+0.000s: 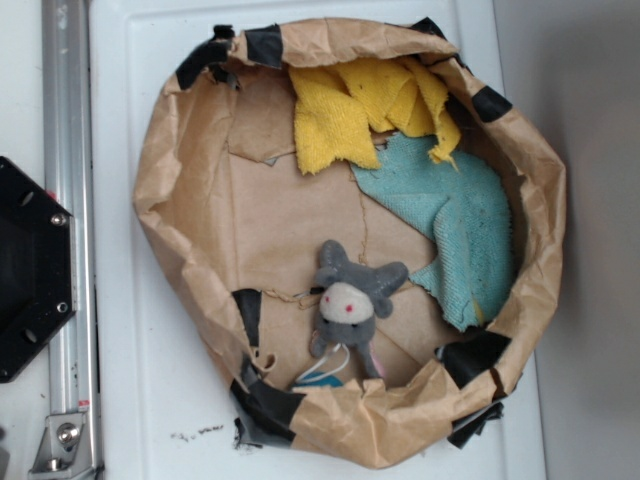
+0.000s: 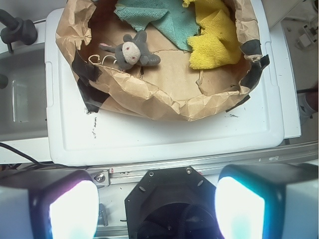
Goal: Grab the gray animal.
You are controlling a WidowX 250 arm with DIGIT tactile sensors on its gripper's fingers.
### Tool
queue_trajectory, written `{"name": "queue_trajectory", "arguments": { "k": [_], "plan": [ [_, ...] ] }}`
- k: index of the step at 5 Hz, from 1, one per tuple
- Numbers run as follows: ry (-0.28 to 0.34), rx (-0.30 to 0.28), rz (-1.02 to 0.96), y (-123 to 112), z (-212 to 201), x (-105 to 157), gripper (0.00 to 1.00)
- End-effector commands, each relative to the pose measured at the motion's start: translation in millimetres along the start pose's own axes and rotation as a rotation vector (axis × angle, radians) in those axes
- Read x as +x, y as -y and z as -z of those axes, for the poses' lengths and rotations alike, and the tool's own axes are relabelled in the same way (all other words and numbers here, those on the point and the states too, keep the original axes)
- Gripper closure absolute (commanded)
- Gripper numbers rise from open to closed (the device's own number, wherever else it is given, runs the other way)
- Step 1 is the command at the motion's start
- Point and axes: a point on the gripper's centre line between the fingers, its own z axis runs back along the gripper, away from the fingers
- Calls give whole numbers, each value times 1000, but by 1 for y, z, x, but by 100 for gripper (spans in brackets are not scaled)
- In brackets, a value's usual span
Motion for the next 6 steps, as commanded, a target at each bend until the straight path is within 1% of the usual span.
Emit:
{"name": "queue_trajectory", "arguments": {
  "k": [1,2,3,4,5,6],
  "plan": [
    [0,0,0,0,0,0,0],
    [47,48,-246,6,36,42,0],
    [29,-27,-506,12,70,75,0],
    [108,-68,-747,13,85,104,0],
    [154,-124,-864,10,93,121,0],
    [172,-137,-878,7,114,130,0]
  ]
}}
